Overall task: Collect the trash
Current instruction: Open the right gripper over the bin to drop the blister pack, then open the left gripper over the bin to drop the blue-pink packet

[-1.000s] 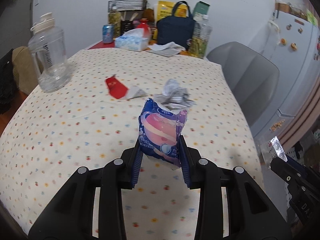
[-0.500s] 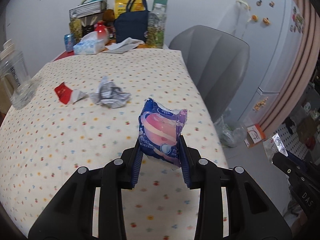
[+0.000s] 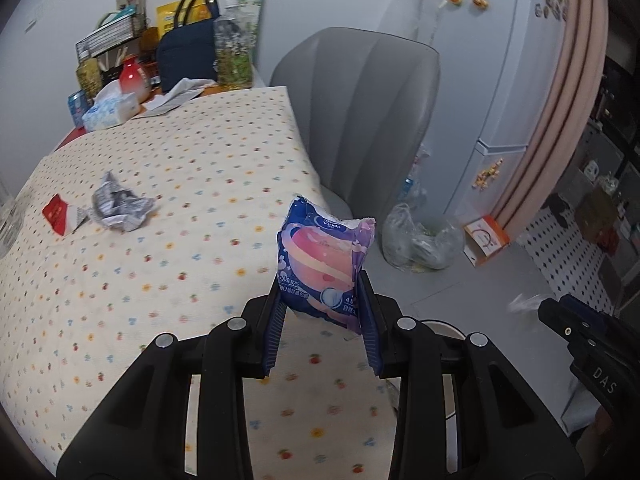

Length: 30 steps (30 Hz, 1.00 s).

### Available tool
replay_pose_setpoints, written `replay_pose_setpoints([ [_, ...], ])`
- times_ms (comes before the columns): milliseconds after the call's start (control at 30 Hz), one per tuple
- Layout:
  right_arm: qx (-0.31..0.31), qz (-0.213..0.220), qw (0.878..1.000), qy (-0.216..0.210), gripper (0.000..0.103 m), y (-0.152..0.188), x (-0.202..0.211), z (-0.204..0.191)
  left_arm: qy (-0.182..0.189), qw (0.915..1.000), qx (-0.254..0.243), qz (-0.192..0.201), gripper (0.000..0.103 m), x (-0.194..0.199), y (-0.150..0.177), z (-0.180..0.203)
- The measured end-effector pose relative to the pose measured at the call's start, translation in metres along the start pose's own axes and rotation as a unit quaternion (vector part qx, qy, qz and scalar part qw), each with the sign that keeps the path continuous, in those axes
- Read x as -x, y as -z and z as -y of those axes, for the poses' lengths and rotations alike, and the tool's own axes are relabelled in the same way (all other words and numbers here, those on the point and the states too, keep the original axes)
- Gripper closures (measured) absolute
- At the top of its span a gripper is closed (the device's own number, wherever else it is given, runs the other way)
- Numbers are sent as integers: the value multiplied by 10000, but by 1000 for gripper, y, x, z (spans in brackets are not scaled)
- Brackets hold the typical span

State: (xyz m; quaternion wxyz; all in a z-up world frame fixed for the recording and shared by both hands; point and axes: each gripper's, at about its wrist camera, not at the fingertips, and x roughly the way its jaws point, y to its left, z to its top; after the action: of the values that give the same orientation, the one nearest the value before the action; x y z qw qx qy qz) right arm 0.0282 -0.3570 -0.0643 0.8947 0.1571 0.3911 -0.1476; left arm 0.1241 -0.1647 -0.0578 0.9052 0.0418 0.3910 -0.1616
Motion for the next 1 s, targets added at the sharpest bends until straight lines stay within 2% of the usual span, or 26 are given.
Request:
replay_pose_setpoints([
  [133,-148,39,9997,202,48,2,-1,21,80,9998,-163,-69,69,-8,-1,20],
  [500,-527,152,9965,637,34,8,7,77,373,9974,-579,-229,69,-24,-2,74],
  [1000,-1028,304,9876,1146,31,20,33,151,1107,9848,-1214,-564,68,-35,19,169],
])
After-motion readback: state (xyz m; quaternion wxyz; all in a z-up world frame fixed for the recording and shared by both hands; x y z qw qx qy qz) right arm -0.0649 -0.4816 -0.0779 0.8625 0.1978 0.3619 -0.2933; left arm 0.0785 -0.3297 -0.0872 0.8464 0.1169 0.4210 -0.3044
